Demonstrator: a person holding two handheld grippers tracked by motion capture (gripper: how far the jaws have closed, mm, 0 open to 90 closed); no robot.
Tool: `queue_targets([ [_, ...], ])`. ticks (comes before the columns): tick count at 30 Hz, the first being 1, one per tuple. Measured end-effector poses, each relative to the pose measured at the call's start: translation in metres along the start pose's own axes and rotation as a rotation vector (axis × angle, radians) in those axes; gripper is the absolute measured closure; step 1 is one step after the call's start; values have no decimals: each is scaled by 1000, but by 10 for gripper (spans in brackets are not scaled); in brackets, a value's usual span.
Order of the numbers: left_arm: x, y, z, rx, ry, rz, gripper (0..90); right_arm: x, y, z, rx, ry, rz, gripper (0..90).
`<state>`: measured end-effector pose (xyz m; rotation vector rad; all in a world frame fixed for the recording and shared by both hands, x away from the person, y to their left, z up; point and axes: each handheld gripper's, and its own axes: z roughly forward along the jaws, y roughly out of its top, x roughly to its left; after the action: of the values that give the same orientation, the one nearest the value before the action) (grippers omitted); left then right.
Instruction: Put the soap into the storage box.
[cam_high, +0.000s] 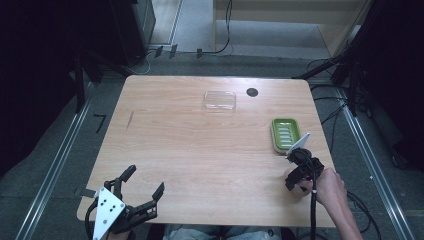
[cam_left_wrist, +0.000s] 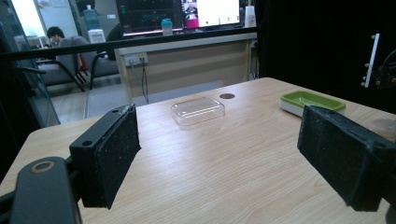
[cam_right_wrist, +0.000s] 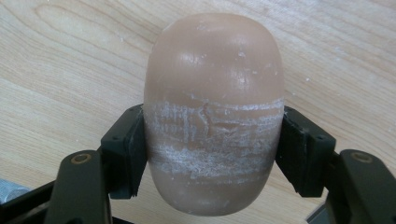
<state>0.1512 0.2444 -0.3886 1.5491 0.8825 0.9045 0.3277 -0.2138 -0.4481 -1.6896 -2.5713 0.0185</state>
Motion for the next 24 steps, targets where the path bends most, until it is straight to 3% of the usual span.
queue_targets([
  [24,0,0,0,-2,1,0,136,-10,10,-14,-3,4,-5,337],
])
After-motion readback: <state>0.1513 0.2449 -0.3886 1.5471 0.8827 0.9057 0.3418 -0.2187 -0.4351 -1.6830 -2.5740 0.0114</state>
